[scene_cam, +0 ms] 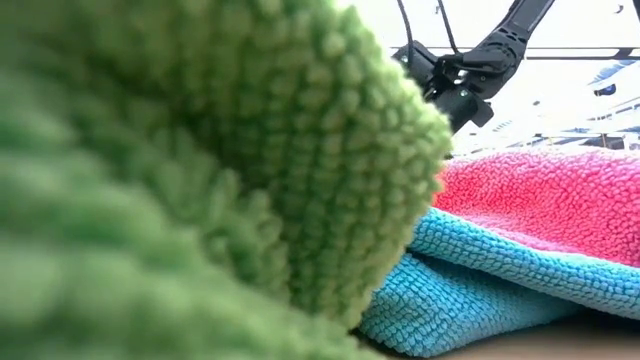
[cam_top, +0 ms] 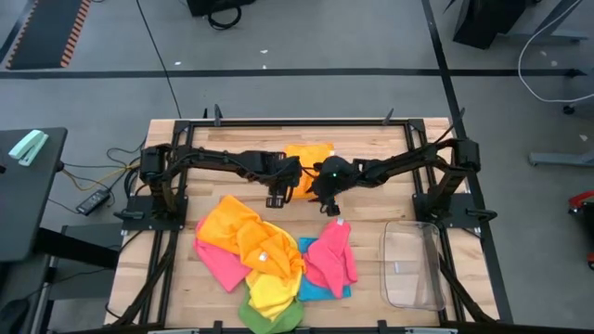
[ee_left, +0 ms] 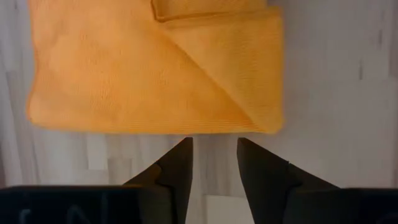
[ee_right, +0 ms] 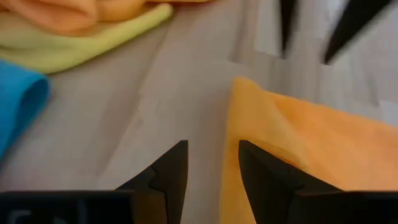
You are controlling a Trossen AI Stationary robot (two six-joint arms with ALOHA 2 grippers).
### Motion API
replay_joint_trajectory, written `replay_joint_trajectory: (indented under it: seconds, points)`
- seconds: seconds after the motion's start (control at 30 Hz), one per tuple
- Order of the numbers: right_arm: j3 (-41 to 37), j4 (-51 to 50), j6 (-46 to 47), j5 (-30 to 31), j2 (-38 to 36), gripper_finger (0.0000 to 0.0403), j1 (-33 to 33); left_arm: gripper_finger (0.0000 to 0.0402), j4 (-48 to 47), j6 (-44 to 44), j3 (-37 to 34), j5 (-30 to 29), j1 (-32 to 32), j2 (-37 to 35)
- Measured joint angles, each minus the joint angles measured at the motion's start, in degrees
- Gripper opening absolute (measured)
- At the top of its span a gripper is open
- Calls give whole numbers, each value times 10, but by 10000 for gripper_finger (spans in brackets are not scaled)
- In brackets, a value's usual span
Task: Fold microfiber towels
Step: Fold the orange towel
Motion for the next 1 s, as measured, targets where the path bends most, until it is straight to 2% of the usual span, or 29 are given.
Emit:
replay_joint_trajectory:
  seconds: [0.13,0.37,0.63,0.77,1.0]
  points:
    - [0,-27,11,58,-9,149,-11,123,26,-2,0,45,2,-1]
    - [0,-116,28,63,-71,149,-36,128,104,2,0,81,-6,-1]
    - [0,-208,58,80,-152,149,-55,139,207,4,1,84,-10,23]
    - [0,-269,54,84,-185,149,-73,134,208,3,0,84,-10,44]
    - [0,-305,64,84,-244,149,-101,142,231,19,0,84,-14,74]
